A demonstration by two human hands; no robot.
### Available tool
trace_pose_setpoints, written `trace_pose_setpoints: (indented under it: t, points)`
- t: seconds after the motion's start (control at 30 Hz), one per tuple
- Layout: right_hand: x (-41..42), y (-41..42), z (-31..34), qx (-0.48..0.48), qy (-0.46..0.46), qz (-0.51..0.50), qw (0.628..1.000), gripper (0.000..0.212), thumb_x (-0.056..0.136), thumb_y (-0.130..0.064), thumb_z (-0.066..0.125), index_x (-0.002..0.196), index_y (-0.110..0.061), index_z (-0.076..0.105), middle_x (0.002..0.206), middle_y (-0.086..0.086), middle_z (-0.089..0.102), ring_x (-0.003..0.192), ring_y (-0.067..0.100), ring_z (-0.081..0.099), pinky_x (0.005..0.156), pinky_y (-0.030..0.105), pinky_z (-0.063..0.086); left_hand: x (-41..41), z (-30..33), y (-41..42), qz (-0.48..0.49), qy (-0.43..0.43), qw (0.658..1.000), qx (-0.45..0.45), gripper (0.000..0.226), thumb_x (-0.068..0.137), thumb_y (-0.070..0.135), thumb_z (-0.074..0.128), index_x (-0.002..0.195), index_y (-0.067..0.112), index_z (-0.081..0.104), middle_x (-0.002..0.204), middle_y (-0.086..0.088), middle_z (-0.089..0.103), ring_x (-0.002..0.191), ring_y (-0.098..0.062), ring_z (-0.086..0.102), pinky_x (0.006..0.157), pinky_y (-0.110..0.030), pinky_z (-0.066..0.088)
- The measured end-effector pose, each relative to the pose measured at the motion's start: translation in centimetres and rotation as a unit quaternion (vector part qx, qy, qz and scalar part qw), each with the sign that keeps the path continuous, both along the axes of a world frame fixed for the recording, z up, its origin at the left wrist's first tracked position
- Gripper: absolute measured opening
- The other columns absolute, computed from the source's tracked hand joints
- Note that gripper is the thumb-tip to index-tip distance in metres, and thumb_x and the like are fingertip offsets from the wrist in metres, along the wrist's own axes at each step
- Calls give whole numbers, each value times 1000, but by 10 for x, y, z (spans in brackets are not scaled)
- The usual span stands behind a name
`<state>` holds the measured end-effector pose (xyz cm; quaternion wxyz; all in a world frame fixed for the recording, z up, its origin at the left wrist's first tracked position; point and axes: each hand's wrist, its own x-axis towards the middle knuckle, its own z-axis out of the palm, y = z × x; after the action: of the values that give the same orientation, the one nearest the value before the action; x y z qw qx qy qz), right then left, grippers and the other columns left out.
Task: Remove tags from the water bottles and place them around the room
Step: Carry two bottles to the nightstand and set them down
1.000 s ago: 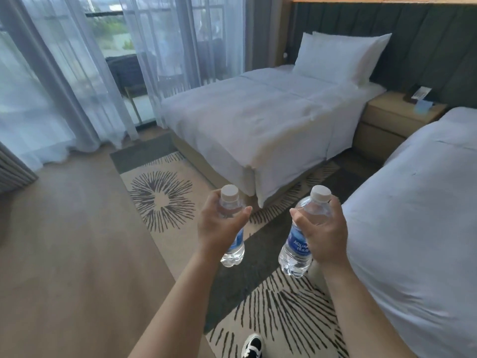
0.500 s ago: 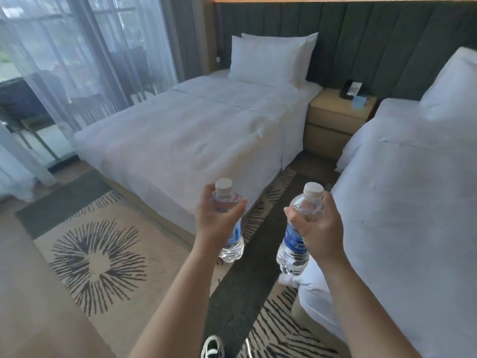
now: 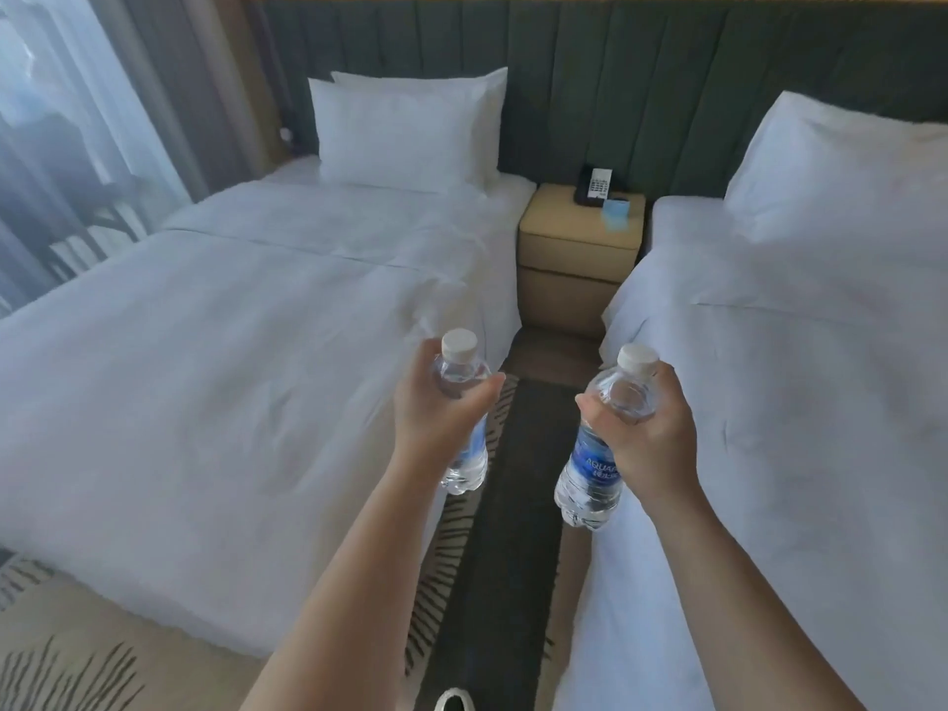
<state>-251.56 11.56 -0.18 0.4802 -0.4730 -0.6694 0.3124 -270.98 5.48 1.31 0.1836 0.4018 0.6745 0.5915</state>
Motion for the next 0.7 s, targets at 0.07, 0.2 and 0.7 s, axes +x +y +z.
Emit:
trace_pose_setpoints:
  t: [0.07, 0.2, 0.7]
  points:
    - [-15, 38, 4, 0, 0, -18, 1000, 56, 76, -39, 75, 123, -24, 49, 111, -12, 54, 94, 3, 57, 70, -2, 40, -18, 2, 47, -18, -2, 1000, 6, 39, 68, 30, 83, 94, 35, 54, 87, 15, 69, 82, -8, 68, 79, -42, 57]
    - [-34, 110, 2, -7, 8, -54, 998, 51, 76, -33, 78, 117, -25, 50, 101, -20, 53, 94, -7, 57, 67, -4, 40, -43, 0, 131, -49, 1, 999, 8, 40, 69, 36, 81, 95, 41, 51, 90, 23, 64, 82, 2, 65, 72, -24, 52]
    - [-72, 487, -5, -56, 52, -99, 992, 43, 70, -41, 76, 98, -54, 46, 92, -36, 57, 90, -18, 55, 60, 5, 44, -82, -18, 515, -83, -29, 996, 14, 37, 69, 34, 81, 95, 32, 54, 86, 11, 68, 82, -10, 68, 76, -35, 58]
